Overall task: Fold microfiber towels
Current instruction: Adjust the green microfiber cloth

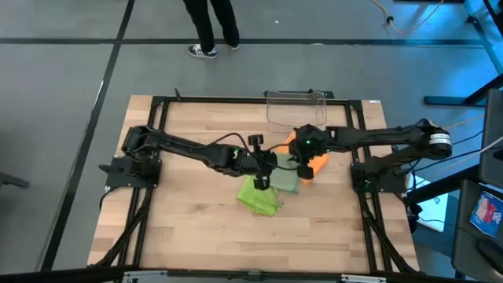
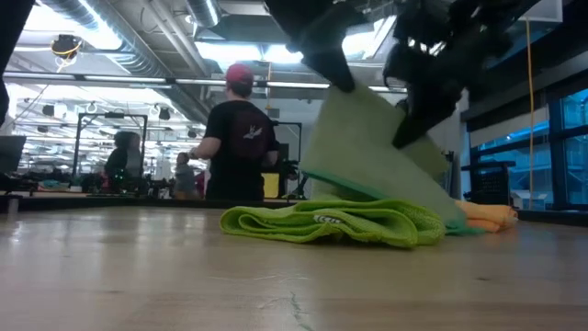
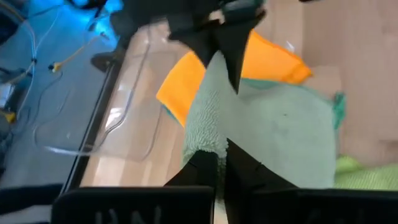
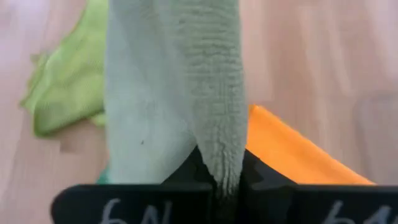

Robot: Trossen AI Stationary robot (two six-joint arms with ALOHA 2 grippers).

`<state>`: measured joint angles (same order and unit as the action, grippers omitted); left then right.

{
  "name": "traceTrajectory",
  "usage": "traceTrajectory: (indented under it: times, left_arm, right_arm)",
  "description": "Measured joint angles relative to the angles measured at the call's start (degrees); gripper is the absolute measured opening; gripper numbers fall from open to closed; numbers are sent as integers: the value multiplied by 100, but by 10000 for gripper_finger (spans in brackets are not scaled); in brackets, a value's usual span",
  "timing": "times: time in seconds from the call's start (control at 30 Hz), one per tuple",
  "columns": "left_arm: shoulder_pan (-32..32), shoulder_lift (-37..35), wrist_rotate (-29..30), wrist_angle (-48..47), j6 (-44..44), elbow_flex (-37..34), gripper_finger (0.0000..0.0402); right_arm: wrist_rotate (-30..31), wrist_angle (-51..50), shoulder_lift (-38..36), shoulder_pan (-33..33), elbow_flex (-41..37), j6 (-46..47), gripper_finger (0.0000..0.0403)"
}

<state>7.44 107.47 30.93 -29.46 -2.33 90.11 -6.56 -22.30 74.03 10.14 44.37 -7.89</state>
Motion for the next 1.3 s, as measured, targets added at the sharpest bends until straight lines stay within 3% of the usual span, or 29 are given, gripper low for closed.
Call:
traceTrajectory:
  times: [0.2, 0.3, 0.47, 0.67, 0.87, 1.0, 1.17, 1.3]
  left_arm:
    - [-182, -114, 0, -195, 217, 7, 37]
    - [-260, -279, -12, -109, 199, 1, 59]
    - [-413, -503, 21, -95, 175, 4, 89]
    - [-515, -746, 512, -226, 177, 7, 98]
    - [-568, -806, 1094, -525, 194, 4, 99]
    - [-609, -799, 1183, -654, 358, 4, 99]
    - [-658, -799, 1183, -759, 497, 2, 99]
    - [-728, -799, 1183, -745, 500, 2, 99]
  right_arm:
    - [1150, -1479, -481, -264, 543, 987, 8]
    - [1343, -2069, -482, -377, 865, 1511, 8]
    - [1310, -2694, -460, -563, 1350, 2028, 8]
    - [1062, -3223, -467, -718, 2219, 2116, 8]
    - [356, -3398, -469, -727, 2795, 2105, 8]
    - [-69, -3624, -470, -731, 2769, 1812, 8]
    - [1037, -4184, -469, -436, 2061, 1779, 8]
    - [1124, -3503, -466, 75, 1116, 1541, 8]
